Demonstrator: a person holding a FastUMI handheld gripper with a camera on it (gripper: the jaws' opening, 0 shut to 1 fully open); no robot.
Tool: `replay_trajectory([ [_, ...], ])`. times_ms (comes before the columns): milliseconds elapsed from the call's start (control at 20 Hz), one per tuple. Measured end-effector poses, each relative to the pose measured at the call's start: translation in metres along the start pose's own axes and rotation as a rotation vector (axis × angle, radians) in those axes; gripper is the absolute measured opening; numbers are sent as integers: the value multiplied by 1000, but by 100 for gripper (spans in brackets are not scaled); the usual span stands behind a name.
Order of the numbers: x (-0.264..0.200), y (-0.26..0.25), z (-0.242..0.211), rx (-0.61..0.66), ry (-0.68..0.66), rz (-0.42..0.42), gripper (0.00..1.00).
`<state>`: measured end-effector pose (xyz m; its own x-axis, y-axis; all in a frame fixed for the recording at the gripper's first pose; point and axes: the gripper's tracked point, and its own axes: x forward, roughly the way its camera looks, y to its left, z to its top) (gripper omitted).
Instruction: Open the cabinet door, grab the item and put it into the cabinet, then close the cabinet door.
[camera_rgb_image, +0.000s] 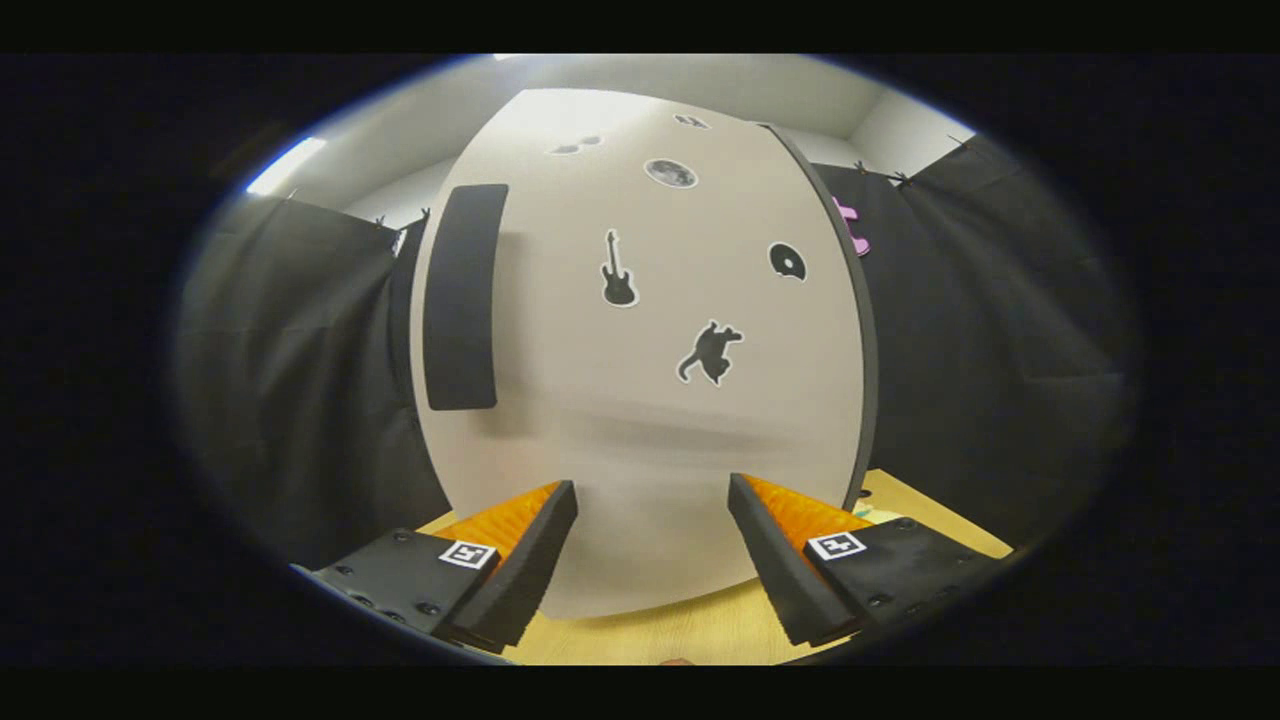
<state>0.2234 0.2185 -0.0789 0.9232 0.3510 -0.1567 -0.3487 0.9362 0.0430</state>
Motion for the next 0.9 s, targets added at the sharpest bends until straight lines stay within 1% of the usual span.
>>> replay_trajectory([
  [300, 26, 14, -3, 15, 24, 13, 98],
  [500, 22, 12, -10, 21, 37, 25, 98],
  [700, 4, 0, -14, 49, 55, -1, 98],
  [900, -27, -12, 11, 16, 22, -37, 98],
])
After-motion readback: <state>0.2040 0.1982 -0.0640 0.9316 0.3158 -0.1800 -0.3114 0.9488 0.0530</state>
